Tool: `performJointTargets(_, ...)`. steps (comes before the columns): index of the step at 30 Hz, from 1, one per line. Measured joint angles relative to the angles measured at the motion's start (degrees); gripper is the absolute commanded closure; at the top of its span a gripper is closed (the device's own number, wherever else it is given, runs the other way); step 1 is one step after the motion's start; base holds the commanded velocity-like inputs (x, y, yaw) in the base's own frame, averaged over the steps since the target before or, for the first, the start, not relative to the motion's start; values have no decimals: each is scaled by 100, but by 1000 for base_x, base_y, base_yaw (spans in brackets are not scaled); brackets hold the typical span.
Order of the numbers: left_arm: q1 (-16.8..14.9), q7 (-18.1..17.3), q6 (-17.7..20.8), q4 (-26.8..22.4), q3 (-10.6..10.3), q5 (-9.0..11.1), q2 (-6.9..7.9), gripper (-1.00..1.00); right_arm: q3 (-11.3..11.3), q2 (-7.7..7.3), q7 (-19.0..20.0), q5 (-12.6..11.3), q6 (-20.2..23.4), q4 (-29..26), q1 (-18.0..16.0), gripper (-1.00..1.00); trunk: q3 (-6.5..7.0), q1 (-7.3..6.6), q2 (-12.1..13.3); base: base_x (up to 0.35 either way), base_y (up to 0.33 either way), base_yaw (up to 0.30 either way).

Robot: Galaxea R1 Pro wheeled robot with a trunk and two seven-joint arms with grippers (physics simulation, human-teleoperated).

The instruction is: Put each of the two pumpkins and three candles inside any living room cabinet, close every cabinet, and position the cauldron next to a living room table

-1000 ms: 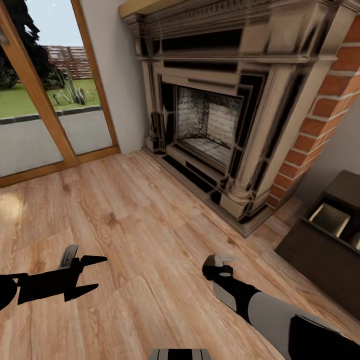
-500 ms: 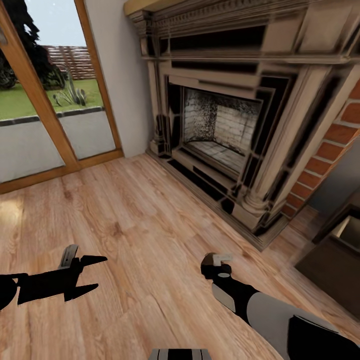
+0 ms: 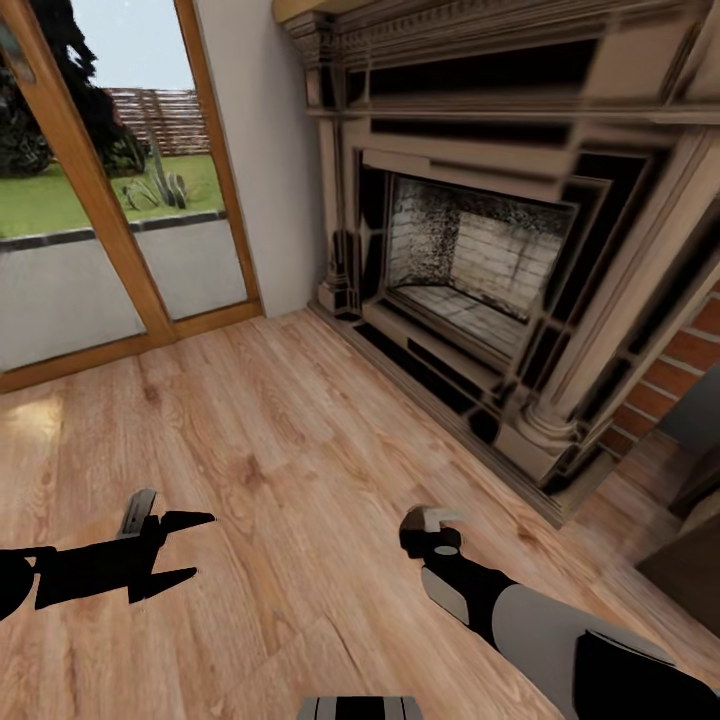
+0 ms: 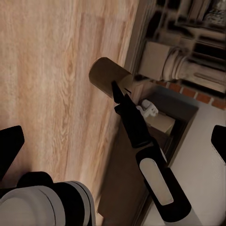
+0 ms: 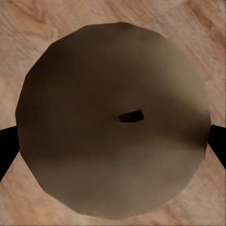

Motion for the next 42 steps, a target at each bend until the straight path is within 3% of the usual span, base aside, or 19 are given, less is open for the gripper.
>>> performJointTargets(17, 4, 0, -3, 2, 0, 2, -1, -100, 46, 14, 2, 22, 5, -134, 3, 100, -99, 2, 0, 35, 19, 123)
performJointTargets(21, 4, 1, 0, 1, 0, 2, 0, -100, 370, 12, -17, 168, -18, -201, 23, 100, -101, 2, 0, 0, 0, 3)
performJointTargets(30, 5, 3, -1, 1, 1, -7, 0, -100, 370, 5, -17, 162, -59, -202, 17, 100, -96, 0, 0, 90, 0, 27)
performJointTargets(42, 5, 5, -1, 1, 1, -6, 0, -100, 377, 13, -26, 162, -39, -201, 24, 100, -89, 2, 0, 178, 0, 217)
